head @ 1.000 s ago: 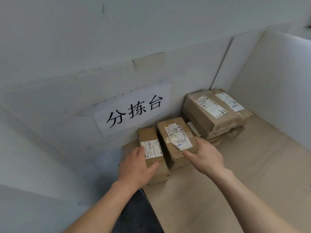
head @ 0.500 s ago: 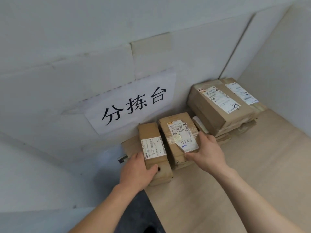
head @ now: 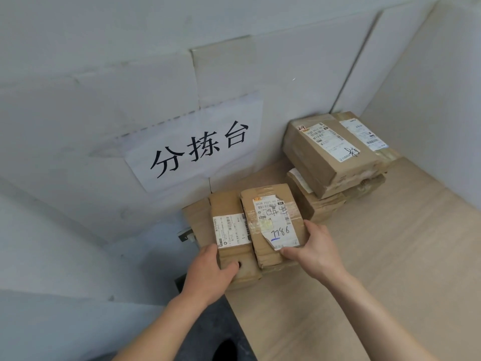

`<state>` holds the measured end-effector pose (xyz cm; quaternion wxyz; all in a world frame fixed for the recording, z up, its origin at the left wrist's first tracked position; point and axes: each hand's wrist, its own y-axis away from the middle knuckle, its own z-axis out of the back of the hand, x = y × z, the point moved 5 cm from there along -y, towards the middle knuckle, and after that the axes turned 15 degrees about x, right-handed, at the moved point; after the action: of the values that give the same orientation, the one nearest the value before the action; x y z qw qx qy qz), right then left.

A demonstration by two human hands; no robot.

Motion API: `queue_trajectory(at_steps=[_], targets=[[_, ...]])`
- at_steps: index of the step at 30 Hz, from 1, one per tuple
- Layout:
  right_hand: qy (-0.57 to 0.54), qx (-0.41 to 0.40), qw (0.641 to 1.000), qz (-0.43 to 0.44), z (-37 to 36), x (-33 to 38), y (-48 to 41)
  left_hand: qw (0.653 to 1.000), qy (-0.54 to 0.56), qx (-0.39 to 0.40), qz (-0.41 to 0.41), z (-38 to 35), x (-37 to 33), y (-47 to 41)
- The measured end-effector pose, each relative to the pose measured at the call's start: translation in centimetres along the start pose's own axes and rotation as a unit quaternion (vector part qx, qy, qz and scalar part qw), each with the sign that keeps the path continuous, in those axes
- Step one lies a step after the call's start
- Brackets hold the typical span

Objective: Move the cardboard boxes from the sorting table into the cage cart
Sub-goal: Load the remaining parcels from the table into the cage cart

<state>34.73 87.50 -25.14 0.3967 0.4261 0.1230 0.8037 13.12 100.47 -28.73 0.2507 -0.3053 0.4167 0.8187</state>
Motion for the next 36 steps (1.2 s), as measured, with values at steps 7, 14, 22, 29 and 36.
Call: queue_trajectory(at_steps=[7, 14, 22, 29, 36], targets=[[-0.153, 0.001, 0.988, 0.024, -1.4, -3.9, 3.2, 0.997, 0.083, 0.001, 0.006, -2.6, 0.9, 3.4], [-0.190, 0.020, 0.981, 0.041, -2.3, -6.3, 6.5, 0.992, 0.122, -0.008, 0.015, -5.5, 1.4, 7.3], [-0.209, 0.027, 0.977, 0.020, -2.7, -8.9, 9.4, 0.987, 0.156, 0.003, 0.032, -8.2, 1.7, 9.8], [-0.313, 0.083, 0.946, 0.034, -1.8, -9.7, 12.2, 0.982, 0.185, -0.004, 0.034, -9.5, 0.9, 11.2], [-0.384, 0.122, 0.915, 0.029, -0.1, -11.4, 13.9, 0.974, 0.227, -0.005, -0.014, -9.8, -2.9, 12.4]])
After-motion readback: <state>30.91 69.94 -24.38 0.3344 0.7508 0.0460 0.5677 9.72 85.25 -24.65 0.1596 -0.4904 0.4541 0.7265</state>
